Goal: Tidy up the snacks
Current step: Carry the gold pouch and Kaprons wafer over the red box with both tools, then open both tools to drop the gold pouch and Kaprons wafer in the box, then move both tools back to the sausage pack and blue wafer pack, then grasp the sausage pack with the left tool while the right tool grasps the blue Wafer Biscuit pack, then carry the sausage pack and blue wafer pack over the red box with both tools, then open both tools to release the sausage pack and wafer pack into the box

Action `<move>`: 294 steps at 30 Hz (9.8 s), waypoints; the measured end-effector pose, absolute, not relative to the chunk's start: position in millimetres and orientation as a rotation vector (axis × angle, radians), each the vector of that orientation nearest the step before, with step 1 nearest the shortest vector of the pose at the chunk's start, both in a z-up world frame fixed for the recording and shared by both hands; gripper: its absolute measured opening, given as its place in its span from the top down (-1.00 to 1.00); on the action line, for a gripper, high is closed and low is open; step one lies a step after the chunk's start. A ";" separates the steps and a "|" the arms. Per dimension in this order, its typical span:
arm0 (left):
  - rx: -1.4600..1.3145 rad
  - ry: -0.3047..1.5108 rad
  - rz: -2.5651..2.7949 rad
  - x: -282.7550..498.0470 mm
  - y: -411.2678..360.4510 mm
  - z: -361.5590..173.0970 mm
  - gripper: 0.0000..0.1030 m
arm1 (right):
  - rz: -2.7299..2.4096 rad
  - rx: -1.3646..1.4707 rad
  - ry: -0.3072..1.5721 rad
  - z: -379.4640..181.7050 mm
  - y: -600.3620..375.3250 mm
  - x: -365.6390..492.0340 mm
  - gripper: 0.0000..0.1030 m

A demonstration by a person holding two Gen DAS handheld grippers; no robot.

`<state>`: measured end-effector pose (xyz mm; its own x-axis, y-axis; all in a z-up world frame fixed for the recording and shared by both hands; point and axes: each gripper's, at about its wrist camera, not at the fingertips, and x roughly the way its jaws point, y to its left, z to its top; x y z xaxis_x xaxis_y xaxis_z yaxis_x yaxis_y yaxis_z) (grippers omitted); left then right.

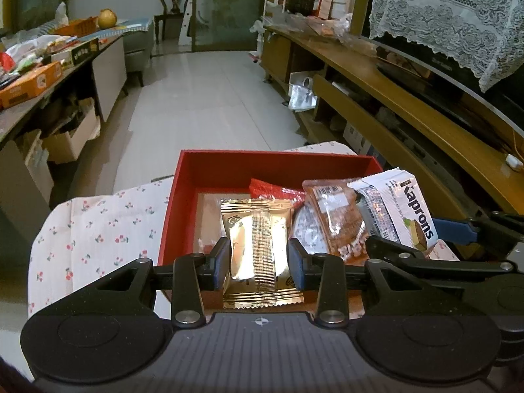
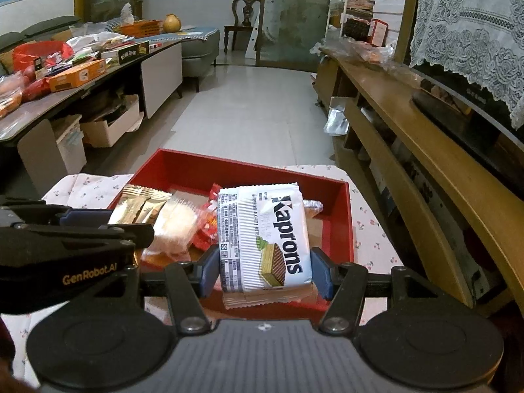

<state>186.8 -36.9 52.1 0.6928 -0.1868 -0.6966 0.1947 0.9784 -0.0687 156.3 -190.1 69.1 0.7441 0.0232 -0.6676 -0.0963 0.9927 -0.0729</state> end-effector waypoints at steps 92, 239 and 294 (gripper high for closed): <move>-0.004 1.008 -0.417 132.0 -121.9 -10.5 -0.60 | 0.152 -0.121 1.132 -26.9 -320.4 115.8 -0.83; -0.105 0.775 -0.326 164.3 -63.9 62.3 -0.17 | 0.133 0.118 0.825 82.1 -260.4 139.8 -0.50; -0.035 0.763 -0.110 206.4 -43.3 44.0 -0.68 | 0.070 0.109 0.889 56.7 -244.6 204.3 -0.66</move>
<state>206.4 -43.3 44.0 0.7170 -0.1123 -0.6880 0.0868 0.9936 -0.0718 204.3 -244.6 56.7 0.6288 0.1063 -0.7703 -0.0157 0.9921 0.1241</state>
